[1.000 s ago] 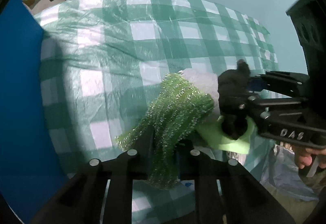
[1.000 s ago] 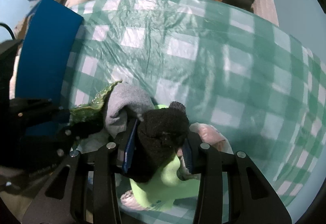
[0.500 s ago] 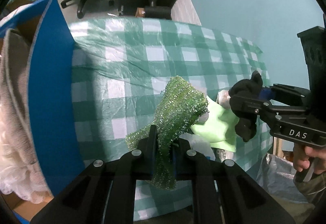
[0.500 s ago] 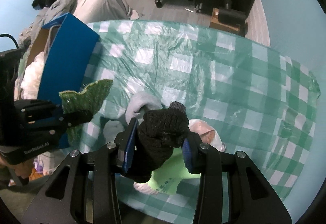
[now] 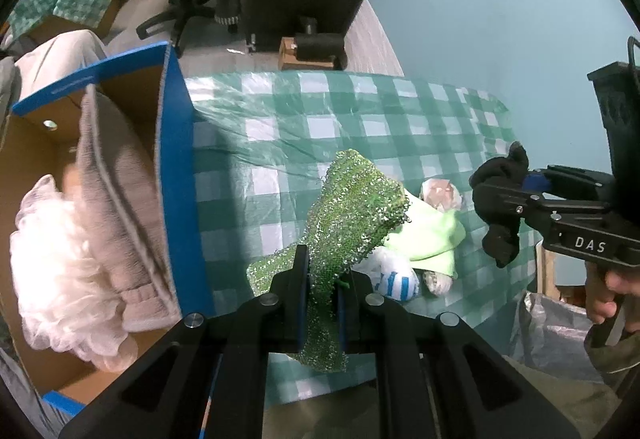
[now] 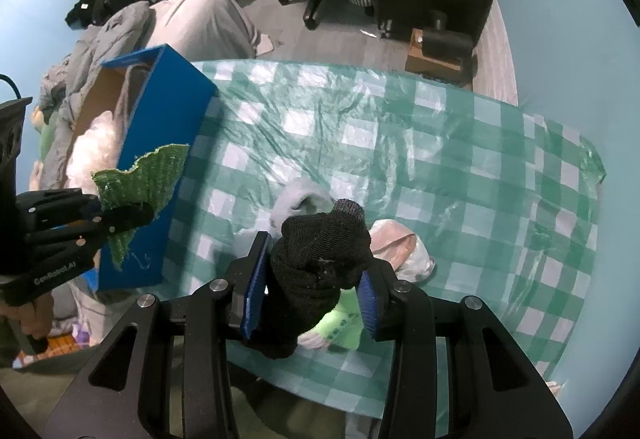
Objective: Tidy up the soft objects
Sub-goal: 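Lift the scrubber and sock and carry both toward the cardboard box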
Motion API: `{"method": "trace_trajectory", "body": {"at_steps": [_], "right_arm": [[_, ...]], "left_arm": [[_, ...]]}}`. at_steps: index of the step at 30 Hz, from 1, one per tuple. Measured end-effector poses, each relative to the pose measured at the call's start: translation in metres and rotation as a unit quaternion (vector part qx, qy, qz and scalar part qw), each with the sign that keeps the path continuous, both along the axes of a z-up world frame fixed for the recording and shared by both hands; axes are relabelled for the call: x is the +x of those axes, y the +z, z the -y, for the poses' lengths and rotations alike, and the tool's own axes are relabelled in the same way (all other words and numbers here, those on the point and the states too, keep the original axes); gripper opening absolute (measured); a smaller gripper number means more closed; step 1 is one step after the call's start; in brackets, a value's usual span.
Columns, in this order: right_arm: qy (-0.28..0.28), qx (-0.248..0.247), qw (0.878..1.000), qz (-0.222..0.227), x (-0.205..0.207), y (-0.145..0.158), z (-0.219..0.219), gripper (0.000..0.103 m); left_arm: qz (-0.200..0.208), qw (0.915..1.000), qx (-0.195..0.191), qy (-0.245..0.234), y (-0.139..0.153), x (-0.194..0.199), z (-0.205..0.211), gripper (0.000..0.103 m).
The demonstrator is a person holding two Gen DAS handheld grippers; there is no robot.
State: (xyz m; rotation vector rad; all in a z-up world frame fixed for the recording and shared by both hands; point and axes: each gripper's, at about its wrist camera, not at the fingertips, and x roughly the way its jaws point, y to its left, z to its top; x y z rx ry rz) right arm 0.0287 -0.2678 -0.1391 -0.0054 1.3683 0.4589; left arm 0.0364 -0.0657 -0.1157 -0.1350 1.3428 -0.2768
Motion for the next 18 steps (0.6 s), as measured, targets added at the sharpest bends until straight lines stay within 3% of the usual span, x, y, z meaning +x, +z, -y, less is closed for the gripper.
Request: {"method": "trace_trajectory", "body": {"at_steps": [18], "right_arm": [[0.052, 0.025, 0.998, 0.030, -0.012, 0.049, -0.059, 0.039]], "left_arm": [[0.031, 0.9981, 0.003, 0.052, 0.042, -0.033, -0.051, 0.011]]}}
